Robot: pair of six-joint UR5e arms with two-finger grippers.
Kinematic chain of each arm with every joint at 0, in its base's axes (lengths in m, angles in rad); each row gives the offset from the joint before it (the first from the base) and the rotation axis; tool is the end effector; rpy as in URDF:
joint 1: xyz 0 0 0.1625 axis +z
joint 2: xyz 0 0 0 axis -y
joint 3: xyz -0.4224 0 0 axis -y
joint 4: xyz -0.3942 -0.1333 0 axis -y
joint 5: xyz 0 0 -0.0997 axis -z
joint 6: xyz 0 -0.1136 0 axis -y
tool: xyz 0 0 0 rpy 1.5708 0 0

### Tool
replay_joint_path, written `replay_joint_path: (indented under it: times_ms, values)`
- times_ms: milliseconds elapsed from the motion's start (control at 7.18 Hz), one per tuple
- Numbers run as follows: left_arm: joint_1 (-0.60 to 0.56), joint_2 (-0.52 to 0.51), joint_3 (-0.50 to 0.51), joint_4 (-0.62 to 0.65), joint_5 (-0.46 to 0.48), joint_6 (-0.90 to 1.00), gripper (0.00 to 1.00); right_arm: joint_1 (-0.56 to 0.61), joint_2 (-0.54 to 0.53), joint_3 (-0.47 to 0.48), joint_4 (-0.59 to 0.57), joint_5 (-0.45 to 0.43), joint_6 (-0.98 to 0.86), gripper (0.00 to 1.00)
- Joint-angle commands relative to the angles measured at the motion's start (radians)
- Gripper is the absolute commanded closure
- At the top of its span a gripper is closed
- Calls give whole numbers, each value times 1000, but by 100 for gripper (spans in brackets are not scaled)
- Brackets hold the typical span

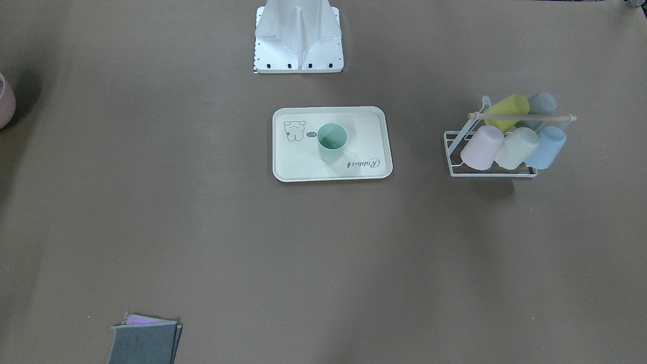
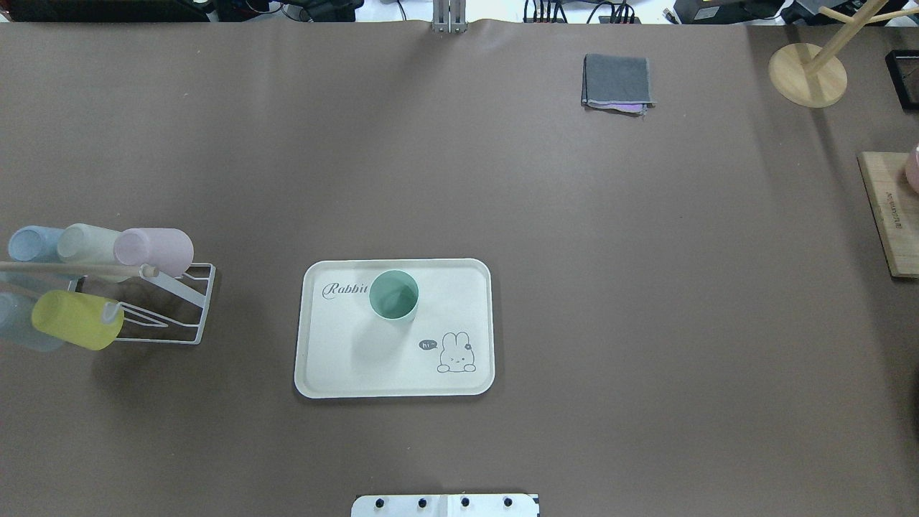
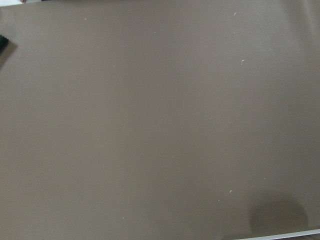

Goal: Pick up and place green cup on tray

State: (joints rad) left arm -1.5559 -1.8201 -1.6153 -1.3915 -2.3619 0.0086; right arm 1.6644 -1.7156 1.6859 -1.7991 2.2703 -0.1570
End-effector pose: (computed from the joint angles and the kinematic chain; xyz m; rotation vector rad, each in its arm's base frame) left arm -0.0437 -0.5904 0.5256 0.1060 0.7906 0.0675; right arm 0.0980 -0.3999 0.7017 -0.1585 -0.7208 0.0297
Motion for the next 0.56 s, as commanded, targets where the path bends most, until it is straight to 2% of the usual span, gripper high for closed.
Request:
replay_joint_path:
  times_ms: [0,418]
  values:
    - [-3,36,20,11,13,4,2,0,-1,0,0,-2,4,1]
    - [-21,82,35,-3,13,11,2,0,-9,3,0,-5,14,0]
